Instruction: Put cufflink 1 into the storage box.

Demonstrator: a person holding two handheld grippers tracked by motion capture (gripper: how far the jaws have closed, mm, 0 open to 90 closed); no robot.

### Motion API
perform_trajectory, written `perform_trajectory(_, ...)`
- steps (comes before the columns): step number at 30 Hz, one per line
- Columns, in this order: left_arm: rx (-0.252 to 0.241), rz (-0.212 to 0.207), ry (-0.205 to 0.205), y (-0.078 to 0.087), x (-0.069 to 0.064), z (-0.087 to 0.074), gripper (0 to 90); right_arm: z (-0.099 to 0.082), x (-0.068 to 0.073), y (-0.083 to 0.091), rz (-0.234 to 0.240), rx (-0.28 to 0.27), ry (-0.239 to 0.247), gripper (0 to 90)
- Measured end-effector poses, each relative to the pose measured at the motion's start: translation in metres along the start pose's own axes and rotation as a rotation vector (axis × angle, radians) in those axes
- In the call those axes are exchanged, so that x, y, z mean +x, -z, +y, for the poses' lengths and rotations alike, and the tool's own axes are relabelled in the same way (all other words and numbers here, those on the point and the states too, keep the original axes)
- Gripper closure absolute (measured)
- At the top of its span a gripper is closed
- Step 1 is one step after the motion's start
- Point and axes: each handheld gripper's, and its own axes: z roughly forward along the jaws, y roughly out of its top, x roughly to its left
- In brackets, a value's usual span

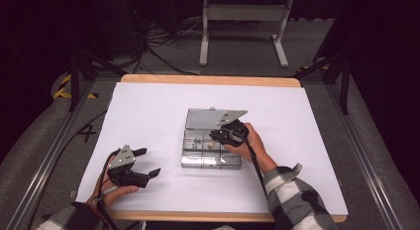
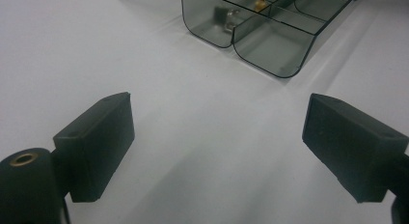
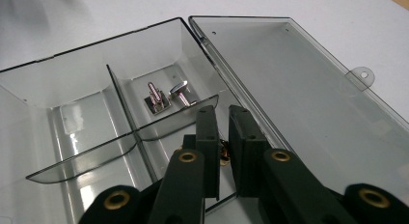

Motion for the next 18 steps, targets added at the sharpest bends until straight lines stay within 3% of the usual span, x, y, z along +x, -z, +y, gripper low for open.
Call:
perform_trajectory(10,-0.007,0.004,0.001,0.0008,0.0003,-0.0003,11.9,0.0003,0.0002,-0.0022,-0.001,0.017,0.005,83.1)
perform_trajectory(18,-0.011,0.001,-0.003,0.0016,0.001,-0.0002,12.1,0.0003,0.0011,-0.0005,-0.017,-0.004,-0.005,78.1)
